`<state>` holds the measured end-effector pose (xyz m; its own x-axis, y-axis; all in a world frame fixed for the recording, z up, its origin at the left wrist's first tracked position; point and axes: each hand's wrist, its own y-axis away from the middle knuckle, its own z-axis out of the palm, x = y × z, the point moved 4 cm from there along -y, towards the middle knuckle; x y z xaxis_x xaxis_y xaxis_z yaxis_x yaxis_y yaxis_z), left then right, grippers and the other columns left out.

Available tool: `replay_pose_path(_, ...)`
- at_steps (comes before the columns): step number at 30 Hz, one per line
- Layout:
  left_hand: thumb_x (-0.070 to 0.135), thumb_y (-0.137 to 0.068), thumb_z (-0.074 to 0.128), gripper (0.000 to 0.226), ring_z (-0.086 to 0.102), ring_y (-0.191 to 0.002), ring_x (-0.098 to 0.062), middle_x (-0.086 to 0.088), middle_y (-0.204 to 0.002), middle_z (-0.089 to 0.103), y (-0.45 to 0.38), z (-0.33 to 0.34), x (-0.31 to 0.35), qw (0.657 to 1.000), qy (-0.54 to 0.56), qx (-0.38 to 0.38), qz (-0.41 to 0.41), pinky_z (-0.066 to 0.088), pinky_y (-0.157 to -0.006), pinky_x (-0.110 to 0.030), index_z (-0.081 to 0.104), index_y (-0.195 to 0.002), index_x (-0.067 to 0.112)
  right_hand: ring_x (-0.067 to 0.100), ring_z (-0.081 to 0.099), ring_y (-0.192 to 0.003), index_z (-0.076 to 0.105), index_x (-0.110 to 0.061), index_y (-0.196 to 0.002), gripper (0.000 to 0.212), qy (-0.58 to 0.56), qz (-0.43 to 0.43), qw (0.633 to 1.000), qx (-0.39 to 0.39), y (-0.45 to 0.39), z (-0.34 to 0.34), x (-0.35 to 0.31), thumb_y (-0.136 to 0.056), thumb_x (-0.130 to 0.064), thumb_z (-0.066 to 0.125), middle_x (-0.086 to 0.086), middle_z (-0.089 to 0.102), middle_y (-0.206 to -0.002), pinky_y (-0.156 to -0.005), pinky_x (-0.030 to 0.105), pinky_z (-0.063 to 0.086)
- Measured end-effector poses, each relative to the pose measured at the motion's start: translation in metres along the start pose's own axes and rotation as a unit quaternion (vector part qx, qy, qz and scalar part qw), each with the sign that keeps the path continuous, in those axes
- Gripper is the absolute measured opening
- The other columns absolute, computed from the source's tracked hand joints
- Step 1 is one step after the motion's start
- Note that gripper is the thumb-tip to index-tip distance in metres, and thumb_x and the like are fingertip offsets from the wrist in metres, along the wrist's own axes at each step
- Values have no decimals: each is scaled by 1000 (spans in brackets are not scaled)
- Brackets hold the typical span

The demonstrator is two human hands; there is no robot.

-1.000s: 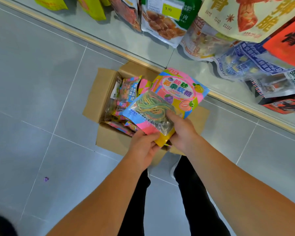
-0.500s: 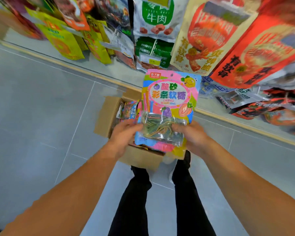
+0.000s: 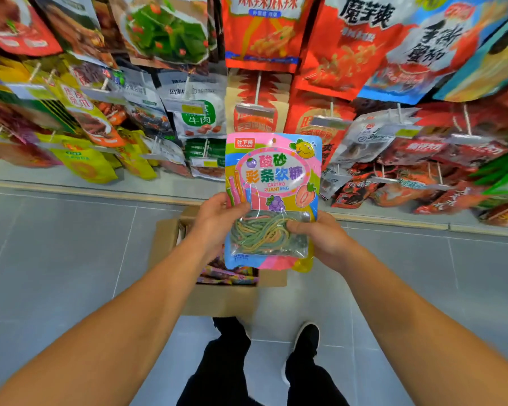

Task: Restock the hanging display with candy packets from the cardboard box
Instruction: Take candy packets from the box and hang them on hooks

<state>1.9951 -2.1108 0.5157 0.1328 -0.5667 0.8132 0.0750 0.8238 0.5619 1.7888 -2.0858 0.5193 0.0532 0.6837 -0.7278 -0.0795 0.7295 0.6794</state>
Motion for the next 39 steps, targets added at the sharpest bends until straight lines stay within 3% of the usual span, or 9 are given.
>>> replay_pose_path(6,9,-90,66,14,71,-96,-15,-3,-104,75,42,115,31,995,-52,-65,62,54,-89,-36,70,-104,10,37,69,-105,64,2,-118,29,-23,-63,997,25,70,-93,-21,-90,5,62,19,71,-114,-93,49,55)
replay_pose_path(11,15,-83,73,14,71,-95,-33,-13,-99,75,78,211,30,991,-52,-75,93,55,-90,-53,71,-96,9,35,70,-102,67,0,-113,25,-39,-120,991,36,132,-180,-26,-90,5,61,18,72,-112,-89,44,58)
replay_pose_path(14,22,-79,77,31,70,-101,-30,-9,-106,74,100,269,33,988,-57,-89,116,52,-95,-52,70,-107,11,31,72,-95,72,-6,-102,21,-47,-148,987,42,169,-231,-31,-88,7,63,15,75,-105,-81,39,60)
replay_pose_path(17,15,-84,74,31,69,-103,-29,-11,-109,73,126,338,44,980,-74,-109,149,51,-97,-51,68,-113,7,37,69,-103,72,-6,-102,20,-42,-170,983,61,211,-289,-41,-86,4,67,18,73,-108,-91,51,56)
replay_pose_path(22,20,-75,77,29,70,-100,-29,-10,-104,75,154,429,80,963,-105,-137,208,53,-95,-48,73,-102,12,32,71,-96,77,-14,-85,19,-41,-216,969,111,265,-363,-73,-86,2,68,14,75,-100,-95,55,53)
replay_pose_path(26,11,-87,71,10,70,-89,-22,-6,-98,75,162,478,109,950,-127,-142,247,54,-88,-41,72,-97,13,34,70,-100,77,-13,-93,15,-28,-244,962,117,285,-405,-100,-87,-3,68,16,74,-106,-95,54,53)
replay_pose_path(31,16,-90,68,17,69,-90,-17,-4,-103,72,157,525,147,934,-154,-148,286,52,-78,-31,67,-105,10,11,68,-91,72,-18,-105,17,11,-287,933,218,297,-450,-149,-88,-16,71,4,73,-108,-70,28,49)
replay_pose_path(34,17,-90,69,18,70,-93,-20,-5,-104,72,142,547,173,928,-155,-144,306,55,-83,-38,68,-106,9,21,62,-91,69,-20,-101,17,2,-313,914,258,300,-475,-186,-87,-26,73,6,66,-103,-77,36,51)
replay_pose_path(39,22,-90,69,11,69,-93,-19,-1,-103,72,112,571,223,922,-169,-121,328,55,-85,-40,69,-101,17,20,63,-85,64,-15,-99,12,17,-351,888,296,302,-503,-263,-89,-17,69,7,65,-99,-84,40,55)
